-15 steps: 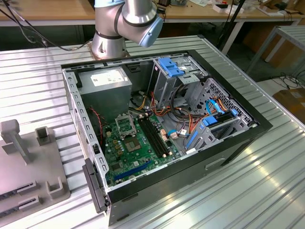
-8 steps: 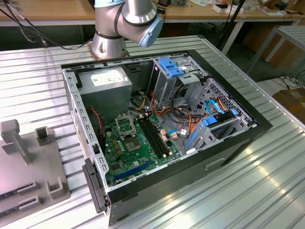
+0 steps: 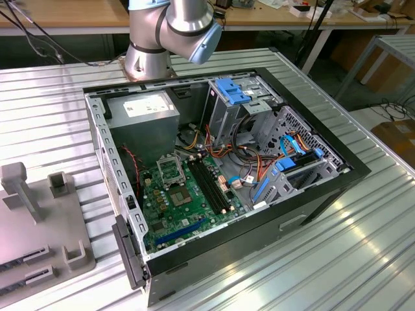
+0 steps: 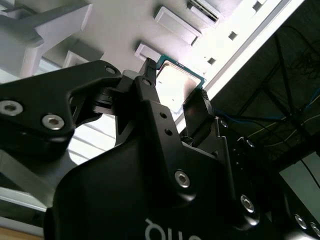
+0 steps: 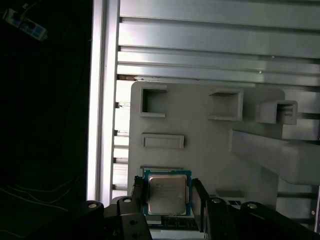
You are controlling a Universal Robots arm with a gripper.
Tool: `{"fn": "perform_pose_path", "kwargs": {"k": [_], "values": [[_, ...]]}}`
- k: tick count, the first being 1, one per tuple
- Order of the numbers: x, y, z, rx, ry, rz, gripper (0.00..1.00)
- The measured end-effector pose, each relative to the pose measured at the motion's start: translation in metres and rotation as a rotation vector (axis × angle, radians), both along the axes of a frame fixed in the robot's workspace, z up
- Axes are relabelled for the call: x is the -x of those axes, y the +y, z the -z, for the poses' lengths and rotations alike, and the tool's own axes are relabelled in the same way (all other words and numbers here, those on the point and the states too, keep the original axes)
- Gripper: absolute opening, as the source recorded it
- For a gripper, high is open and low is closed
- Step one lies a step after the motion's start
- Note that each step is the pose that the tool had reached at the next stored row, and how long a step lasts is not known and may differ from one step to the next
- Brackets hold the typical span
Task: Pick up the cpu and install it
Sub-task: 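Pick up the cpu and move it towards the insertion slot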
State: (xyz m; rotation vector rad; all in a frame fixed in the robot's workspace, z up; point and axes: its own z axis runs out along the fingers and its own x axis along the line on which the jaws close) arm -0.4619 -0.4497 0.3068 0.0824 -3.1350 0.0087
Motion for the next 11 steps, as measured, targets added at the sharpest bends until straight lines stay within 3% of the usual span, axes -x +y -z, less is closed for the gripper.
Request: {"fn": "perform_pose_path", "kwargs": {"k": [11], "values": [[0.0,0.0,-0.0055,0.0004,0.0,0.0,0.47]]}}
